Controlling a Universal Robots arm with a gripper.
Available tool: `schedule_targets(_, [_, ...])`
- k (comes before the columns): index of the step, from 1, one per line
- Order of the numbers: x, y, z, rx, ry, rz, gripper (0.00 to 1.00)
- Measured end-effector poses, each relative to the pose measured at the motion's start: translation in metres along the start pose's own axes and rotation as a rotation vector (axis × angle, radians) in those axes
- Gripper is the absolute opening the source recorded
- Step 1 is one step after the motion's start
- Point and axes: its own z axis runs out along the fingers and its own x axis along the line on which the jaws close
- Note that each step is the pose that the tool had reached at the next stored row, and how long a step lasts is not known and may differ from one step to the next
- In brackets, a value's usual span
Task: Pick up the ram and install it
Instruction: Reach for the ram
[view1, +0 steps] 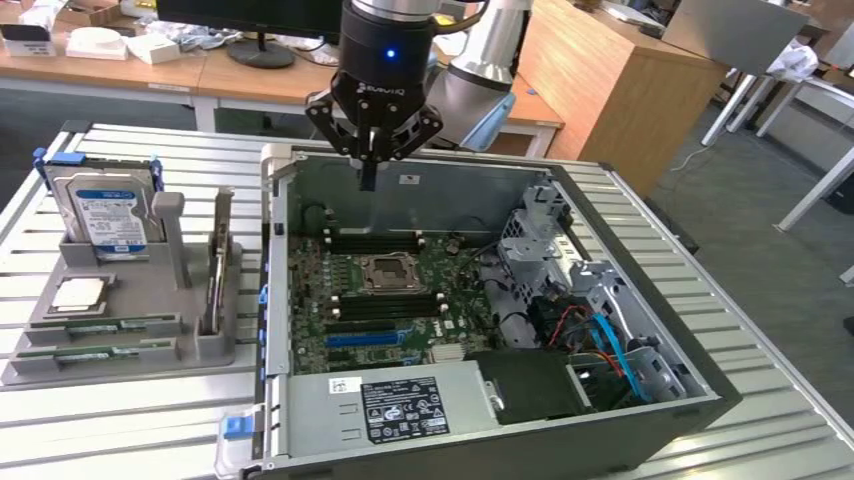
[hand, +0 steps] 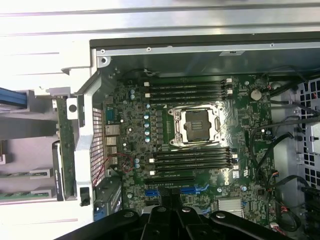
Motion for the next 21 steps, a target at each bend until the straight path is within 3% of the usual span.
schedule_targets(5, [0.008, -0.0006, 0.0, -0.0001, -0.0001, 0.0, 0.1])
schedule_targets(21, [0.046, -0.0034, -0.0003, 0.0, -0.0001, 0.001, 0.1])
